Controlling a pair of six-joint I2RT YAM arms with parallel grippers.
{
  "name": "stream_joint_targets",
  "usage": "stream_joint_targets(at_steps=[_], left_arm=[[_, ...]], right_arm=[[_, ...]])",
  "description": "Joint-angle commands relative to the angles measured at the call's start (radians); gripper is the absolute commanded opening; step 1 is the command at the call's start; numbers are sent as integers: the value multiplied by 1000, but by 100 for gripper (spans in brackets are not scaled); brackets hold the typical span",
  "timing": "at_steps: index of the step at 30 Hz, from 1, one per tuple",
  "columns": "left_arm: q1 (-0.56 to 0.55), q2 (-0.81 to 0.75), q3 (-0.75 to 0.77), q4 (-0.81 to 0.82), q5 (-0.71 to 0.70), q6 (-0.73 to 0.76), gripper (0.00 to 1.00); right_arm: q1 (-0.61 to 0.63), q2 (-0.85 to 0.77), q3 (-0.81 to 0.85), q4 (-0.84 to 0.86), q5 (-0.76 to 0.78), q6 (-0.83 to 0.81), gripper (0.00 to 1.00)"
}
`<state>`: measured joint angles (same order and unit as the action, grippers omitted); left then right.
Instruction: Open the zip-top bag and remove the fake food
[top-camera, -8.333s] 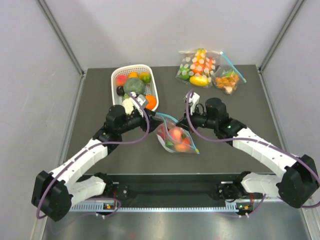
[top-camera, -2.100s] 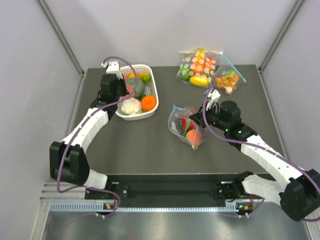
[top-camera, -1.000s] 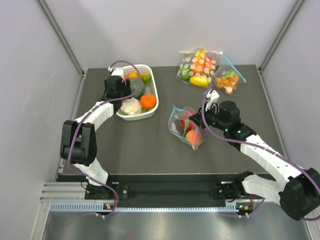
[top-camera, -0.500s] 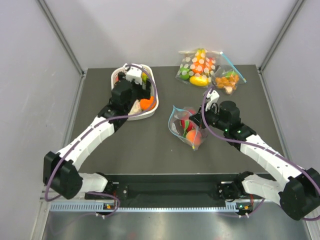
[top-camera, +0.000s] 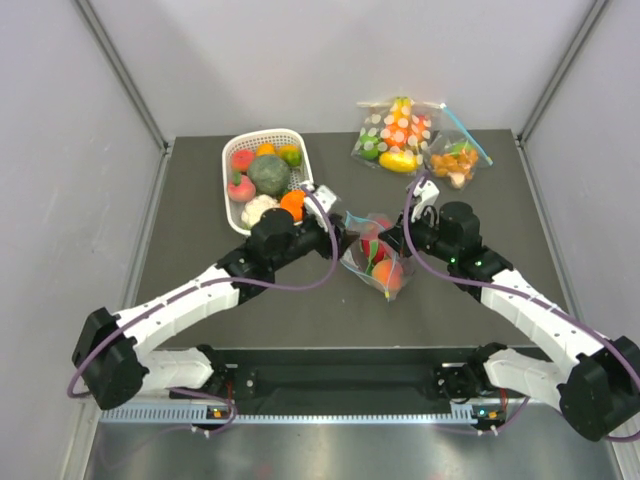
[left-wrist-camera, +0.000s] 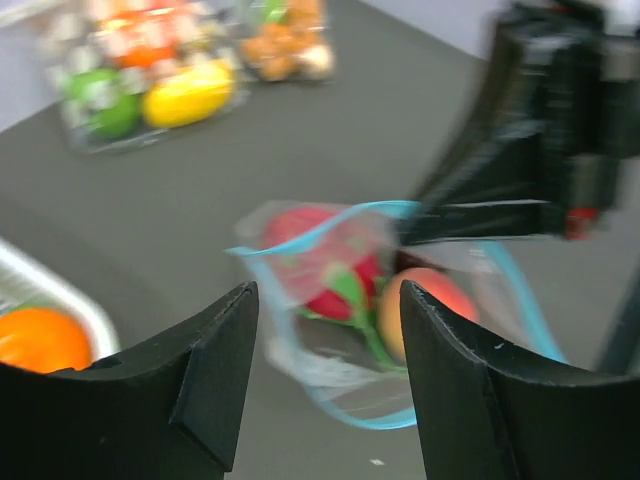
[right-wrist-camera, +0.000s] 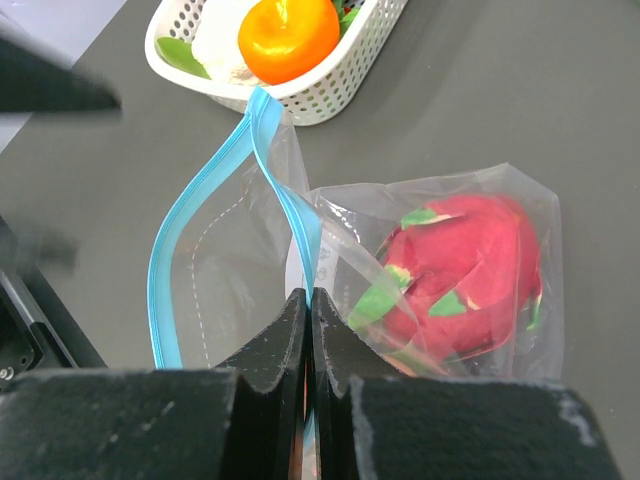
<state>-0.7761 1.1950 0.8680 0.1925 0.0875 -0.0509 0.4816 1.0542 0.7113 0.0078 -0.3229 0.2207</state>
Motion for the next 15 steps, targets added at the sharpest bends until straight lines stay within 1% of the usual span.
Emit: stream_joint_targets(at_steps=[1, 5, 9, 12, 15], left_arm=[[-75, 43, 15, 111, 86, -15, 63], [-112, 126, 29, 151, 98, -43, 62], [-126, 239, 95, 121, 93, -78, 59], [-147, 340, 152, 65, 38, -92, 58], [-163, 392, 177, 48, -31, -90, 57]], right_arm=[[-11, -22, 5, 17, 4, -4, 0], [-11, -30, -3, 14, 8, -3, 0], [-11, -37, -4, 9, 7, -4, 0], [-11, -43, -6, 6, 8, -4, 0], [-12, -48, -7, 1, 10, -6, 0]])
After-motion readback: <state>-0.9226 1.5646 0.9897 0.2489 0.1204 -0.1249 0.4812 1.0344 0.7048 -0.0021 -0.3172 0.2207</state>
